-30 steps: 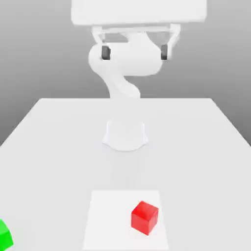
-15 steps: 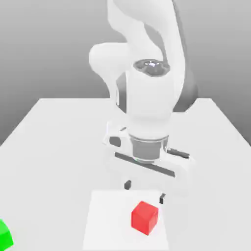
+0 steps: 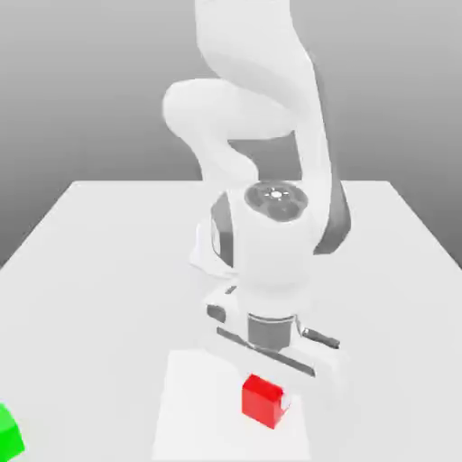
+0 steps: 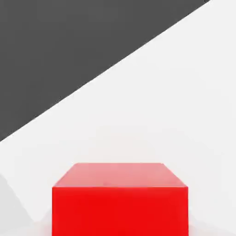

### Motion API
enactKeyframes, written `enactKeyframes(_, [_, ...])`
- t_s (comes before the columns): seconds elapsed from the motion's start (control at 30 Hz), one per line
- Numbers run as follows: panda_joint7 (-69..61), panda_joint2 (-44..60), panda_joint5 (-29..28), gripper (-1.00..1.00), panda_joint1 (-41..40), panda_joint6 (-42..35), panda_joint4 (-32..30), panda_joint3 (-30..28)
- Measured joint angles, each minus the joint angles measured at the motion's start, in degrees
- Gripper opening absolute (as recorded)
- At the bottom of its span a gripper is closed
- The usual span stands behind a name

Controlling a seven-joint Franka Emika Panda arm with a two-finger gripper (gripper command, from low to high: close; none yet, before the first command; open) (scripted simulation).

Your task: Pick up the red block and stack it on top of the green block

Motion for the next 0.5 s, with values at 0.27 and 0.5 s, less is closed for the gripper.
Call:
enactKeyframes(0.27, [-4.44, 0.74, 5.86, -1.00, -9.29, -10.03, 10.84, -7.15])
enactKeyframes(0.5, [-6.71, 6.98, 8.83, -1.00, -19.20, -15.73, 22.76, -15.15])
